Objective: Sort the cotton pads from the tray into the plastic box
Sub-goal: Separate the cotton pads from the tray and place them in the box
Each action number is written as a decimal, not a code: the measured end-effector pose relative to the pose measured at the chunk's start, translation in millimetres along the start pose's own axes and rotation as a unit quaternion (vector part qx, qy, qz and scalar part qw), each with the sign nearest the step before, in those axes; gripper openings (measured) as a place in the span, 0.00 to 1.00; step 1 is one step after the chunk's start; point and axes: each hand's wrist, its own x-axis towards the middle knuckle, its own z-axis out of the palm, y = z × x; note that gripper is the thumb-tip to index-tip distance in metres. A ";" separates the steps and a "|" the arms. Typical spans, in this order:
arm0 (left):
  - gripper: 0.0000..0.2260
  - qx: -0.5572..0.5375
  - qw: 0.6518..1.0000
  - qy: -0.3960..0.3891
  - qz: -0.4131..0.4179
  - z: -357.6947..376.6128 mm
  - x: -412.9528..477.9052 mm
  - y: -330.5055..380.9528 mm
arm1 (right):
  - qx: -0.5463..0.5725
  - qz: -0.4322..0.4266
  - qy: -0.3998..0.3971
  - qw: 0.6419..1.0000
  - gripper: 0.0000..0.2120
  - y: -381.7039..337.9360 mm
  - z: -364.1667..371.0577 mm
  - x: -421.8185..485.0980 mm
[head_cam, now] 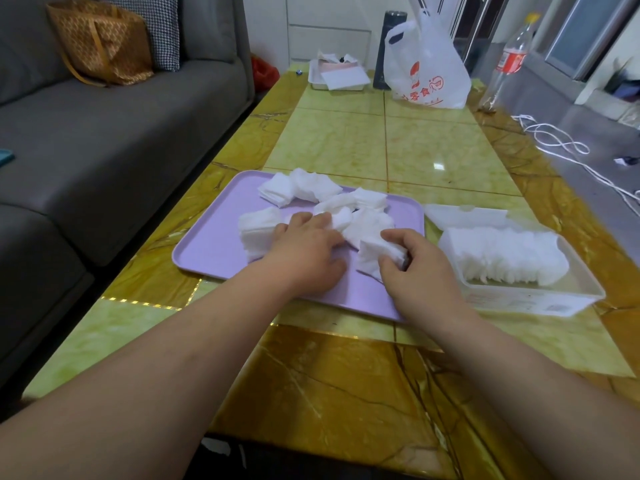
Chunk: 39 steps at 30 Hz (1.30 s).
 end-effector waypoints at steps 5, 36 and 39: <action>0.22 0.018 1.000 -0.006 0.004 0.3 2.1 -4.4 | -0.007 0.008 -0.003 1.000 0.17 2.8 -1.5 1.8; 0.07 -0.241 0.967 0.087 0.005 -1.8 -8.6 -16.9 | -0.040 0.011 -0.037 0.998 0.18 1.1 -4.2 0.2; 0.09 -0.239 0.968 0.074 0.004 -2.1 -9.7 -17.4 | -0.040 0.011 -0.039 0.998 0.19 0.7 -5.0 -0.7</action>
